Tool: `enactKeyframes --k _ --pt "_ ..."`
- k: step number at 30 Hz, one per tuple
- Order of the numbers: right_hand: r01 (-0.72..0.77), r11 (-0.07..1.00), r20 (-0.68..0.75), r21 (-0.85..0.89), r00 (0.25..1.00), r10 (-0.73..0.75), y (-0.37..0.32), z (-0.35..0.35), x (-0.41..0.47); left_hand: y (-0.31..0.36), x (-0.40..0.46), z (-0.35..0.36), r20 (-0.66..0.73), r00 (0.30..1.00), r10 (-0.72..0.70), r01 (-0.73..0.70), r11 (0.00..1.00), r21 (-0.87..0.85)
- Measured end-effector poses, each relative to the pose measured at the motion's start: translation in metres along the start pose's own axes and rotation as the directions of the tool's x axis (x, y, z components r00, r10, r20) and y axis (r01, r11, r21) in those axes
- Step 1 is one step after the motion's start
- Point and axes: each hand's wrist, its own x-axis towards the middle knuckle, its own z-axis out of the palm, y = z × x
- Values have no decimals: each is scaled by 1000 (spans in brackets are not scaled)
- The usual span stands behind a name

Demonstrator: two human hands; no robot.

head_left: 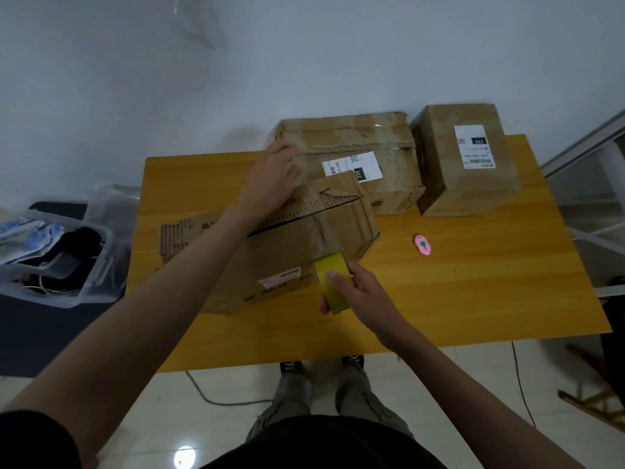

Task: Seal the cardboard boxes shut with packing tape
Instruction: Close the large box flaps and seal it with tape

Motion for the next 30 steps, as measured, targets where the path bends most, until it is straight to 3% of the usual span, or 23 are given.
enactKeyframes --k 1,3,6,13,21,26,30 --pt "1 1000 -3 4 1000 -1 0 0 0 4 -10 0 14 994 109 -110 992 57" --pt "0 1000 -7 19 1000 0 0 0 0 9 -37 3 209 945 251 -281 951 126" --pt "1 999 8 50 1000 -2 -1 -1 -2 -9 -69 14 433 852 295 -422 876 233" --pt "-11 997 16 78 1000 10 4 -2 -3 -29 -74 22 432 839 330 -499 782 372" --pt "24 1000 -29 3 999 -24 13 -3 -5 -23 -63 7 492 856 160 -423 763 488" --pt "125 974 -61 -190 988 -139 30 -5 -7 -24 -59 6 456 869 189 -430 743 512" --pt "215 945 -124 -245 960 -250 41 0 -8 -24 -57 6 457 870 188 -423 760 494"
